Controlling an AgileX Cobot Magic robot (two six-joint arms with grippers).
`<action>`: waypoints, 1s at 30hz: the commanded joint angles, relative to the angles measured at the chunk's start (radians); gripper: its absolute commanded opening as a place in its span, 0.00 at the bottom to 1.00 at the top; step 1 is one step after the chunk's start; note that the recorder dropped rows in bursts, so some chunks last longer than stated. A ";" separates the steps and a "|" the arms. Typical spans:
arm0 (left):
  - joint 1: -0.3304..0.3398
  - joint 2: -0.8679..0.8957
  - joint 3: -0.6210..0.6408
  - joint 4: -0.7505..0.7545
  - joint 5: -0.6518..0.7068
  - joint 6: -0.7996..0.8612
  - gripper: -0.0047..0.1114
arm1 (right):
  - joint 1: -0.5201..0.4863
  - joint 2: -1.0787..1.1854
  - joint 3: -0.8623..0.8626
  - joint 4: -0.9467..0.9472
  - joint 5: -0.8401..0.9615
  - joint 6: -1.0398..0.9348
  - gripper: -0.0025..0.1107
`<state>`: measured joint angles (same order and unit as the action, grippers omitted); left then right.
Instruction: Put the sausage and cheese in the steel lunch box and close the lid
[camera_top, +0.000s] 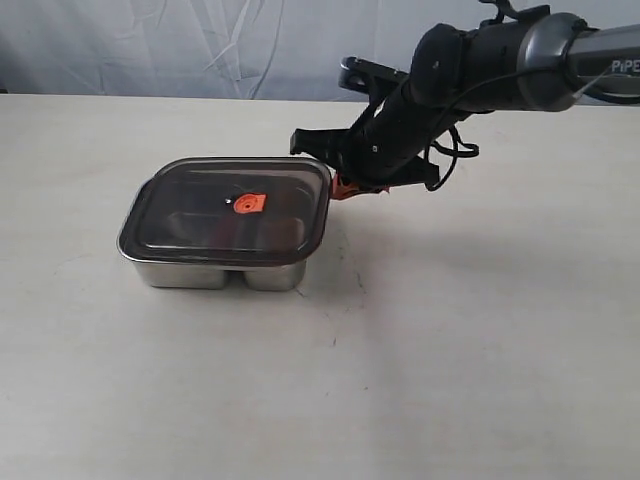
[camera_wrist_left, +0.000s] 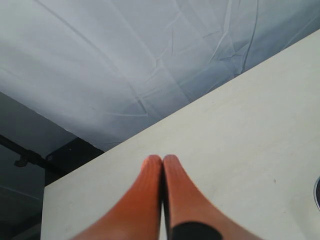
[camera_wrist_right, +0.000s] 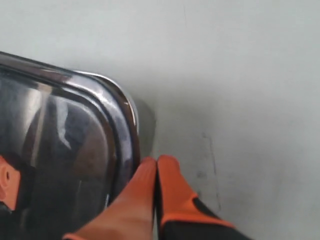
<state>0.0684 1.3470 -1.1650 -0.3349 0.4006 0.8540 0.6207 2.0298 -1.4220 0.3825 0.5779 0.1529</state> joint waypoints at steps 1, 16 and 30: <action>0.002 -0.008 -0.002 0.000 -0.001 -0.006 0.04 | -0.001 0.058 -0.045 -0.009 0.048 -0.004 0.02; 0.002 0.031 -0.002 -0.060 0.016 -0.006 0.04 | -0.001 0.085 -0.120 -0.034 0.067 -0.096 0.02; 0.002 0.077 -0.002 -0.075 0.013 -0.006 0.04 | -0.001 0.130 -0.182 -0.063 0.167 -0.120 0.02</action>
<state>0.0684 1.4173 -1.1650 -0.3940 0.4154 0.8540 0.6207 2.1524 -1.5964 0.3277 0.7325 0.0448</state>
